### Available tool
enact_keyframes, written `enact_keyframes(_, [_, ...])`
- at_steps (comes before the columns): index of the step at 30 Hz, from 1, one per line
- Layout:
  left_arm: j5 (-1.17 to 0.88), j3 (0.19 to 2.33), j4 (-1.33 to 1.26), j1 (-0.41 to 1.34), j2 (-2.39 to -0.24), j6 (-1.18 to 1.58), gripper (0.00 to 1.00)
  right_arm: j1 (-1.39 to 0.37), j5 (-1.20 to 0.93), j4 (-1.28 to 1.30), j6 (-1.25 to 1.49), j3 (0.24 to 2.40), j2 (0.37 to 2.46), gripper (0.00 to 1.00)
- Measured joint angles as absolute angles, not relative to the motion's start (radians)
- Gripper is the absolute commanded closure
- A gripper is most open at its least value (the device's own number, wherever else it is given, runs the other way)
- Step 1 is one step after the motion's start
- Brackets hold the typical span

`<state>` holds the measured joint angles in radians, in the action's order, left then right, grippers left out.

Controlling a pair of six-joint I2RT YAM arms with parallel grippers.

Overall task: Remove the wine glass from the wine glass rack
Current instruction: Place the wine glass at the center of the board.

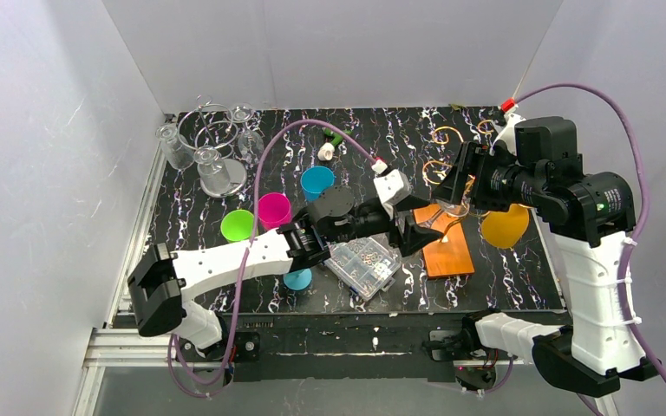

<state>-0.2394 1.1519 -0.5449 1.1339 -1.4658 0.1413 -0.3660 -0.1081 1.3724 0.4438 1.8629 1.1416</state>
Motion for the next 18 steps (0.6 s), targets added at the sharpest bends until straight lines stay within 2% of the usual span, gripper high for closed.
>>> enact_keyframes(11, [-0.217,1.203,-0.554,1.148,-1.552,0.131,0.35,-0.366,-0.108,1.384,0.445,1.912,1.155,0.59])
enact_keyframes(18, [-0.213,1.249,-0.57,1.15,-1.581,0.133,0.44,-0.366,-0.108,1.39,0.445,1.935,1.167,0.59])
